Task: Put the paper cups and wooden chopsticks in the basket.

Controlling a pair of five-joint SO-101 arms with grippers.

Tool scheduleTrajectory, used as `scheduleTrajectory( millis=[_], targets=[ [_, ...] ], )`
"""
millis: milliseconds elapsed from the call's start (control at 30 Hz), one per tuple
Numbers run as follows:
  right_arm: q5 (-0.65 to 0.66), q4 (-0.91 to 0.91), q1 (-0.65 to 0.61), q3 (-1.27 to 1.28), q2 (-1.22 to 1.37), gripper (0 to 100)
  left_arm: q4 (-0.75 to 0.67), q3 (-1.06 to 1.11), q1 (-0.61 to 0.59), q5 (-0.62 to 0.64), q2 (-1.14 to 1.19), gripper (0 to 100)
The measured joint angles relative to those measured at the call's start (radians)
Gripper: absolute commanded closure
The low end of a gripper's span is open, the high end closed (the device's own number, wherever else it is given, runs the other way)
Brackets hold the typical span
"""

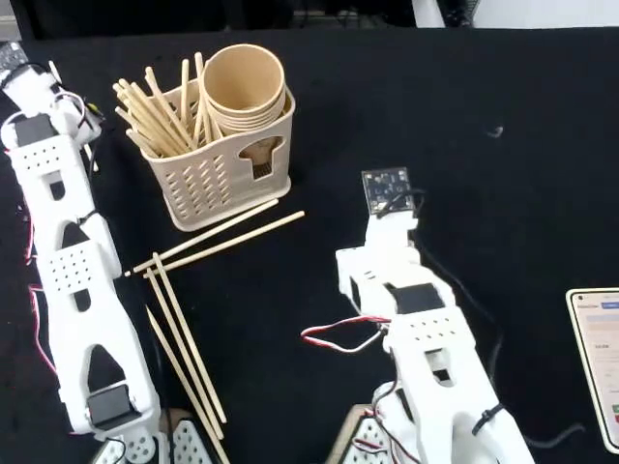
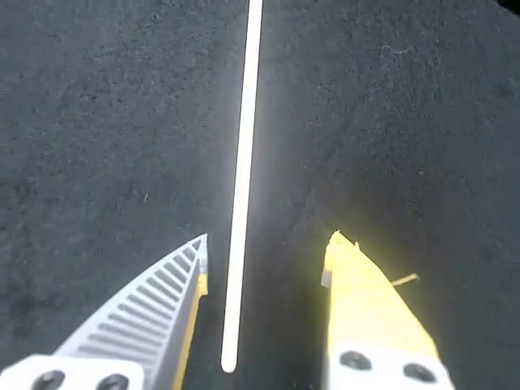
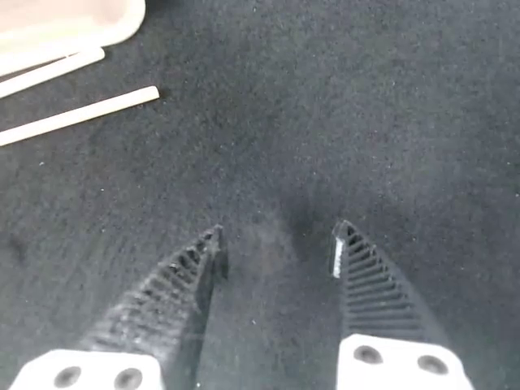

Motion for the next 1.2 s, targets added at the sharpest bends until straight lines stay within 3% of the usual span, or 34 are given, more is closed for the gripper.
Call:
scheduleTrajectory(
  millis=[200,467,733,967,1200],
  targets=[
    [0.0,0.0,-0.032,0.0,0.0,78.3,-0.068,0.0,-0.023,0.0,0.074,79],
    [0.0,0.0,-0.037,0.0,0.0,78.3,-0.091,-0.026,-0.04,-0.034,0.138,98],
    [0.0,0.0,-0.037,0.0,0.0,78.3,0.066,-0.058,-0.1,-0.035,0.109,97],
    [0.0,0.0,-0.037,0.0,0.0,78.3,0.442,-0.055,-0.287,-0.147,-0.057,97],
    [0.0,0.0,-0.037,0.0,0.0,78.3,0.506,0.072,-0.578,-0.319,-0.192,97]
  ],
)
